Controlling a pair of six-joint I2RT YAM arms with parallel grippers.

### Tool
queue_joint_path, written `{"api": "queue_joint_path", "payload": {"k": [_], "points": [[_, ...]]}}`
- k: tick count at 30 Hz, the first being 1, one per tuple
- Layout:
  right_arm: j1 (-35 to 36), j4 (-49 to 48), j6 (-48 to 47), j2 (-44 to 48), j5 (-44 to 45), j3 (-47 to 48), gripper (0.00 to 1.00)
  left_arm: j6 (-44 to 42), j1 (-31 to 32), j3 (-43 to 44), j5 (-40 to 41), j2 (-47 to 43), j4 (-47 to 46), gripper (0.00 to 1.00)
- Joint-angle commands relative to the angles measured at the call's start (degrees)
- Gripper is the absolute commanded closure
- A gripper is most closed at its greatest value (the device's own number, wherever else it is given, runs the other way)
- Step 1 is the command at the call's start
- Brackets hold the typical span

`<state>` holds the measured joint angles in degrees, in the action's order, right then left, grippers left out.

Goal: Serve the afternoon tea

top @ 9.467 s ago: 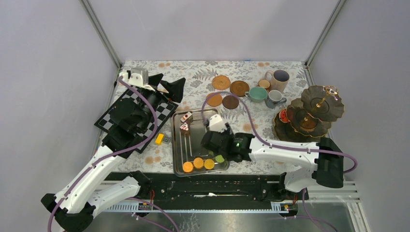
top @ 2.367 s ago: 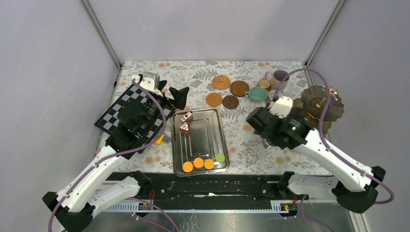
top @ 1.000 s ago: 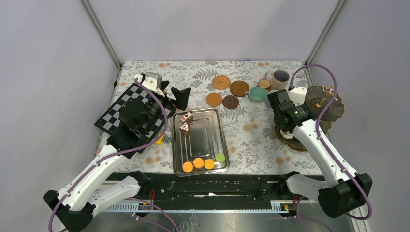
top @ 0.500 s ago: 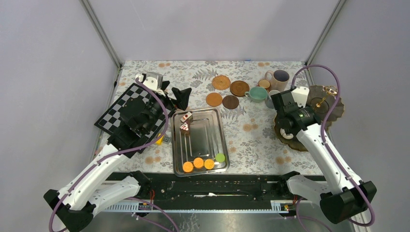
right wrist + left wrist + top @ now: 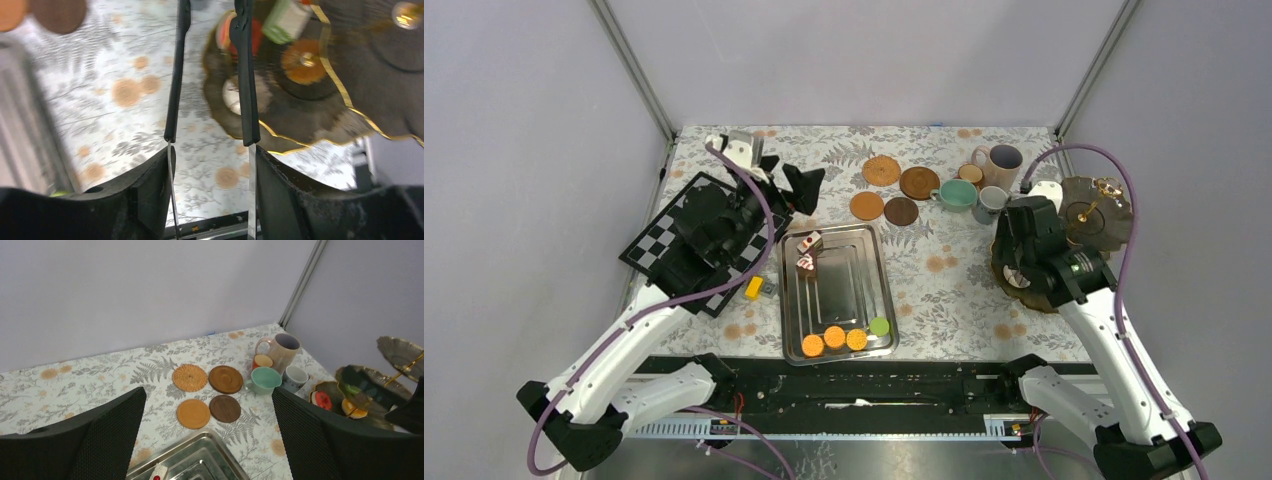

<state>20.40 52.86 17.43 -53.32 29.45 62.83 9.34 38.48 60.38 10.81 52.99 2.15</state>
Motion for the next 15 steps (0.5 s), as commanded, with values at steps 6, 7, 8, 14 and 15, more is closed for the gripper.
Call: {"api": "queue_joint_path", "payload": {"k": [6, 7, 8, 14, 15], "points": [[1.5, -10.9, -4.3, -0.8, -38.1, 0.4, 0.40, 4.0, 0.2, 6.1, 4.4, -3.6, 7.8, 0.01], [2.1, -12.6, -3.5, -1.0, -40.7, -0.3, 0.41, 4.2, 0.3, 5.1, 5.3, -5.1, 9.9, 0.01], [3.9, -14.6, -2.6, -1.1, -42.1, -1.1, 0.40, 4.3, 0.3, 4.2, 6.3, -6.7, 12.0, 0.01], [19.2, -22.2, 6.8, -8.6, -35.9, -4.1, 0.38, 7.2, 0.3, 1.3, 11.4, -14.2, 26.9, 0.01], [22.4, -24.8, 8.8, -10.4, -35.1, -4.6, 0.37, 8.0, 0.3, 1.0, 11.6, -15.4, 28.6, 0.01]]}}
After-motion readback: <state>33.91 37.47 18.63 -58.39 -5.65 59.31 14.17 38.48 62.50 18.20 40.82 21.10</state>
